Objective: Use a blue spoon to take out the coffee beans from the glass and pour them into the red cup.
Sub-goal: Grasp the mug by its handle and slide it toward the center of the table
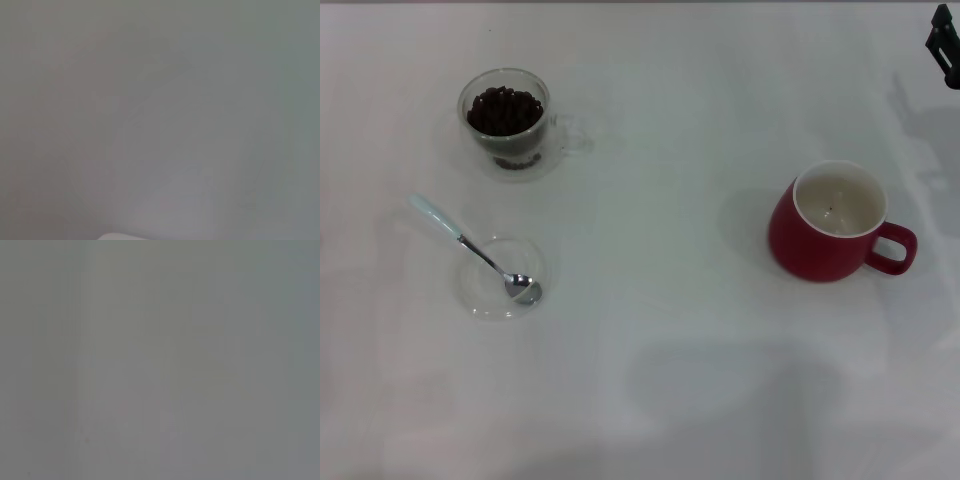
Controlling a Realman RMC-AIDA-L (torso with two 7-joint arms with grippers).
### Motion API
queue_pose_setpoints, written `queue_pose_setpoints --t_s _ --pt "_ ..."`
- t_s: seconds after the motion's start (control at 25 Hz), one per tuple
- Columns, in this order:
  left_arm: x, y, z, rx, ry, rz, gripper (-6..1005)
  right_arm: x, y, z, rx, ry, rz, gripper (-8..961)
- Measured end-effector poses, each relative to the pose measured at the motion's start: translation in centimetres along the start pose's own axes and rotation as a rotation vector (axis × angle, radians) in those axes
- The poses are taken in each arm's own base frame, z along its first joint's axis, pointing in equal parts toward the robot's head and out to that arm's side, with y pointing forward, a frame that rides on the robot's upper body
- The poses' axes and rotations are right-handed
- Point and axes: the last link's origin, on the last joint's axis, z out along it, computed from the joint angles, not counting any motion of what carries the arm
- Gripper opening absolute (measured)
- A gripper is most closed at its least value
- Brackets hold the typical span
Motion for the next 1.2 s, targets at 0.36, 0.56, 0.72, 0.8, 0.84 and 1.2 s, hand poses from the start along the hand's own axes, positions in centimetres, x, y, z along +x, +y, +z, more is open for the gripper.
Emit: queue_pose_setpoints --t_s 0.36,0.56,0.72,0.8,0.84,1.2 --pt "-0.3 0.1 0.0 -0.024 -0.021 0.014 887 0.0 0.0 0.0 -0.002 -0.002 -0.001 843" --pt "-0.4 0.4 0.6 -0.031 -0.035 0.013 888 0.0 0.1 -0.9 -0.010 -0.022 0.010 842" --pt "-0.4 0.6 1.2 -0.041 -0.037 0.018 888 -0.5 1.0 -3.1 -0.082 -0.096 0.075 844" --pt "-0.3 0.6 1.5 -0.045 -0.035 0.021 888 -0.4 1.2 -4.5 -0.118 -0.118 0.096 844" --pt "-0.3 0.7 1.7 -0.050 -0.034 0.022 888 -0.3 1.2 -5.2 -0.130 -0.124 0.105 844" --pt "0.2 1.2 3.5 -0.080 -0.021 0.051 887 0.9 0.2 -12.4 -0.297 -0.098 0.176 844"
